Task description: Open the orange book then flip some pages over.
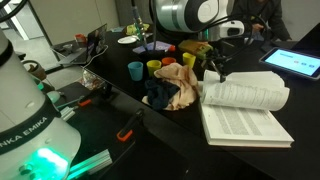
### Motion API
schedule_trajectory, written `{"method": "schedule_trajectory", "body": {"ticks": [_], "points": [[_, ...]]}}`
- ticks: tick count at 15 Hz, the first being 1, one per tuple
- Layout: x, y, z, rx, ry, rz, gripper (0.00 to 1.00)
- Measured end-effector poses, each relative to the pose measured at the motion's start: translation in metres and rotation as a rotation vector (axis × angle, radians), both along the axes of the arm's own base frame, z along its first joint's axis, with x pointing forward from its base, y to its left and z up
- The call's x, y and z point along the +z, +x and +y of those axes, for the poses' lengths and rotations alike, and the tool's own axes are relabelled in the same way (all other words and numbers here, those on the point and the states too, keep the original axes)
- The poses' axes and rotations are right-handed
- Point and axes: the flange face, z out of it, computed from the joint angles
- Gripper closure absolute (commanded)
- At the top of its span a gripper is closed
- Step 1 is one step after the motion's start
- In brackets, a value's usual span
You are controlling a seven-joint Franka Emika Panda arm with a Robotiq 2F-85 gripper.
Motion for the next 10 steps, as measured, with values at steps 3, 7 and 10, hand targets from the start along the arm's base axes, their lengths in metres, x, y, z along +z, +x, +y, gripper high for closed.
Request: {"method": "schedule_trajectory", "body": {"ticks": [3, 7, 10], "points": [[-0.006, 0.007, 0.014, 0.030, 0.007, 0.010, 0.00], [-0.017, 0.017, 0.040, 0.076, 0.026, 0.025, 0.00], [-0.025, 0.023, 0.056, 0.105, 0.037, 0.032, 0.00]]}}
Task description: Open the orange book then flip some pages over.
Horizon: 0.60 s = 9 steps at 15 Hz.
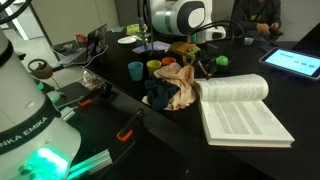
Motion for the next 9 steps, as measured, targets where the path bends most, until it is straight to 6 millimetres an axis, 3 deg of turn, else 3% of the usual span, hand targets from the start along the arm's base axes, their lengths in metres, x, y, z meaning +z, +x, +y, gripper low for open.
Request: {"method": "schedule_trajectory", "body": {"ticks": [9], "points": [[-0.015, 0.010, 0.015, 0.078, 0.000, 0.013, 0.00]]}}
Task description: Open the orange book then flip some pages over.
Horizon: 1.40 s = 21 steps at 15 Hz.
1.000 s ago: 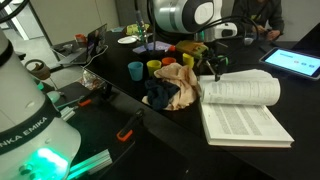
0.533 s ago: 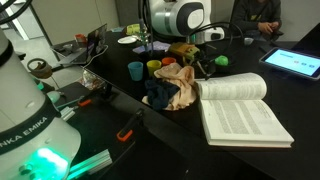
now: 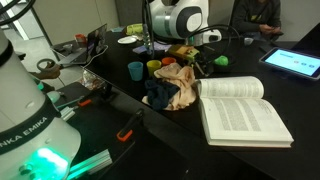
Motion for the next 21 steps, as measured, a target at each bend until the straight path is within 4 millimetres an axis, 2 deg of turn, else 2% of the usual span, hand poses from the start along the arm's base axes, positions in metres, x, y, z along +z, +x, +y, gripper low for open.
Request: {"method": "schedule_trajectory", "body": {"ticks": [6, 11, 16, 21], "points": [[-0.007, 0.023, 0.014, 0.088, -0.014, -0.017, 0.00], [0.013, 0.048, 0.024, 0.152, -0.044, -0.033, 0.00], [0.055, 0.061, 0.000, 0.100, -0.162, 0.083, 0.00], [0.105, 0.047, -0.035, -0.027, -0.280, 0.242, 0.00]]}}
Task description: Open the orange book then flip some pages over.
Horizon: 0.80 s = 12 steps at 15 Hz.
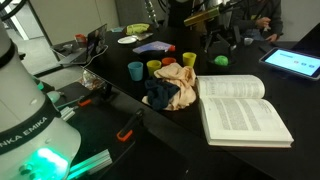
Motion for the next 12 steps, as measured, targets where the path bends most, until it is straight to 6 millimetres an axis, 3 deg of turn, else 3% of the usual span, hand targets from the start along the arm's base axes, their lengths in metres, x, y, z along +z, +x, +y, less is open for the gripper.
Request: {"method": "schedule_trajectory", "body": {"ticks": [3, 7, 12], "points": [[0.018, -0.014, -0.022, -0.109, -0.025, 0.032, 0.00], [0.027, -0.035, -0.056, -0.270, -0.012, 0.011, 0.00], [0.033, -0.052, -0.066, -0.387, 0.005, -0.060, 0.00]]}}
